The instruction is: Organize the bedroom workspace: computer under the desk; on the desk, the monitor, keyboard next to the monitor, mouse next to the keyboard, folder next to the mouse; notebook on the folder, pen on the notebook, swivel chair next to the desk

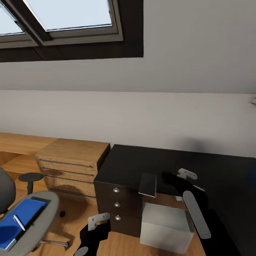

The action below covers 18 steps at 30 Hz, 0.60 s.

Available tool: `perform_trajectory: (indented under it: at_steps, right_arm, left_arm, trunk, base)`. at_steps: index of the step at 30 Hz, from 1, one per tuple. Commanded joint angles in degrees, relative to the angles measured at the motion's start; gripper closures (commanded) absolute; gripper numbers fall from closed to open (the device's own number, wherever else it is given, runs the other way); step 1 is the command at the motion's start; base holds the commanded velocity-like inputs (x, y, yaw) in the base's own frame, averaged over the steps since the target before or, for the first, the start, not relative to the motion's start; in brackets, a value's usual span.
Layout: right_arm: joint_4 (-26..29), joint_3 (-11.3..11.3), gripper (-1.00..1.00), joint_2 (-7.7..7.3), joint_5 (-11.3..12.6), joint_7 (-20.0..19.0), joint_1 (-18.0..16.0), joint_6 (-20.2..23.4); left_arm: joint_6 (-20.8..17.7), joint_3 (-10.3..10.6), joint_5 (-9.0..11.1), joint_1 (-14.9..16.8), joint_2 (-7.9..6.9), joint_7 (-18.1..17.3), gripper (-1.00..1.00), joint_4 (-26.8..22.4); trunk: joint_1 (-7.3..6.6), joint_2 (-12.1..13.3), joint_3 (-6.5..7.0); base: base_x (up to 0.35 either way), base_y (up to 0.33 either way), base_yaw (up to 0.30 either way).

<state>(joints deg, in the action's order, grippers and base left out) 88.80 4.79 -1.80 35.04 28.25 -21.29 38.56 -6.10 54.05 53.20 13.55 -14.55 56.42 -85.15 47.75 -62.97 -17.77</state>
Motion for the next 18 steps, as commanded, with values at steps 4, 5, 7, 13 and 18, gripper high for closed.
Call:
perform_trajectory:
  at_steps: [4,5,7,13,18]
  right_arm:
    - [-0.2,0.1,1.00,-0.05,0.6,0.8,-0.1,-0.1]
    - [-0.3,0.1,1.00,-0.05,0.6,0.8,-0.1,-0.1]
    - [-0.6,0.1,1.00,-0.05,0.5,0.8,-0.1,-0.1]
    - [-1.0,0.1,1.00,-0.20,0.4,0.8,-0.1,0.0]
    - [-4.3,0.0,1.00,-2.46,-1.0,0.8,-0.1,0.0]
  left_arm:
    - [-0.4,0.1,0.1,0.1,-0.04,0.4,-1.00,-0.1]
    - [-0.4,0.1,0.1,0.1,-0.04,0.4,-1.00,-0.1]
    - [-0.4,0.1,0.1,0.1,-0.04,0.4,-1.00,-0.1]
    - [-0.5,0.1,0.1,0.1,-0.20,0.3,-1.00,-0.3]
    - [4.4,4.5,1.9,0.1,-3.27,0.2,-1.00,12.3]
  trunk:
    - [0.00,-0.1,-0.08]
    - [0.00,-0.1,-0.08]
    - [0.00,-0.1,-0.08]
    - [0.00,-0.1,-0.08]
    - [0.00,-0.1,-0.08]
  base:
    - [-0.061,0.000,-0.282]
    - [-0.030,0.000,-0.284]
    - [-0.006,0.000,-0.284]
    - [-0.001,0.000,-0.285]
    - [0.000,0.000,-0.285]
